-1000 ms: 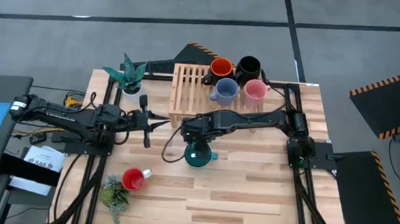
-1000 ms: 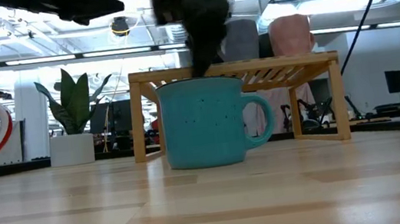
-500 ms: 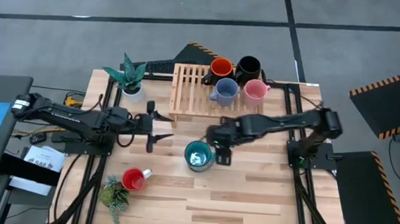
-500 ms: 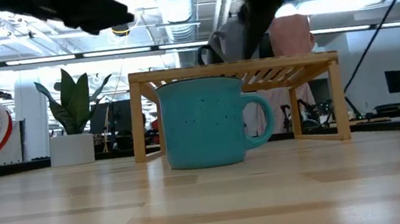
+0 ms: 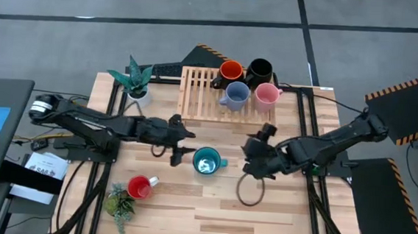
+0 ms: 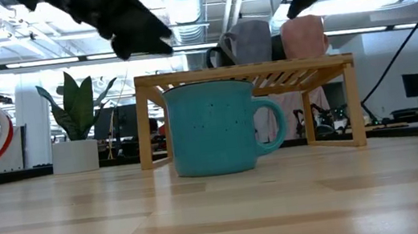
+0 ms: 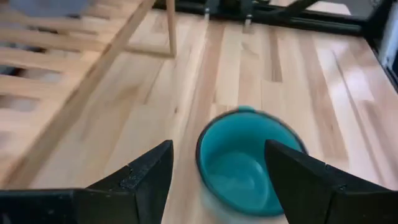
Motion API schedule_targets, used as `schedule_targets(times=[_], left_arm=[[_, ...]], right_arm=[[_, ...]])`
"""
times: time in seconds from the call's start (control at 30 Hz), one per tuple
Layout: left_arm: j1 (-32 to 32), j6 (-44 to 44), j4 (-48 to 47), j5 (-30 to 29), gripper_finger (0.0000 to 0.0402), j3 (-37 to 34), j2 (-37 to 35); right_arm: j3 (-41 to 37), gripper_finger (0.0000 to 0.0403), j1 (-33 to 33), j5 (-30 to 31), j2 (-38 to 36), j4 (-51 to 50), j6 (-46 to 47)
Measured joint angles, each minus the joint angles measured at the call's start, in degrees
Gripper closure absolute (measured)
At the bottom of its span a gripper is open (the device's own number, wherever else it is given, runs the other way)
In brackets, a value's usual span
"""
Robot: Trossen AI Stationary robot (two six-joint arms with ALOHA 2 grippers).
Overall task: Place coffee mugs
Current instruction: Put the green mug on the shelf
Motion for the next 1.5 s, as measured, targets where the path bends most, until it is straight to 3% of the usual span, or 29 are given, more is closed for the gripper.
schedule_targets(times=[0.13, 0.27, 0.6, 1.03, 1.2, 1.4, 1.5], left_arm=[[0.65, -6.31, -8.78, 0.08, 0.0164, 6.59, 4.53], [0.98, -10.69, -17.17, 0.42, 0.0164, 12.02, 9.43], [1.53, -14.08, -21.63, 2.73, 0.0164, 14.71, 17.59], [2.25, -14.33, -22.96, 5.05, 0.017, 14.71, 20.79], [2.46, -13.5, -23.5, 6.87, 0.0229, 14.69, 22.47], [2.48, -9.4, -28.15, 7.4, 0.038, 15.82, 19.67], [2.32, -7.9, -33.29, 6.04, 0.039, 17.44, 16.97]], right_arm=[[-3.03, 0.0154, 1.46, 8.13, -1.92, -1.67, 6.58], [-4.39, 0.0154, 1.01, 12.1, -2.09, -2.71, 8.67], [-4.38, 0.0154, 0.02, 11.53, -1.66, -4.01, 9.97], [-4.38, 0.0154, 0.02, 11.49, -1.68, -3.72, 10.06], [-4.38, 0.0154, 0.02, 11.49, -1.68, -3.7, 10.04], [-4.38, 0.0154, 0.02, 11.49, -1.68, -3.79, 9.96], [-4.38, 0.0154, 0.02, 11.51, -1.68, -3.84, 9.91]])
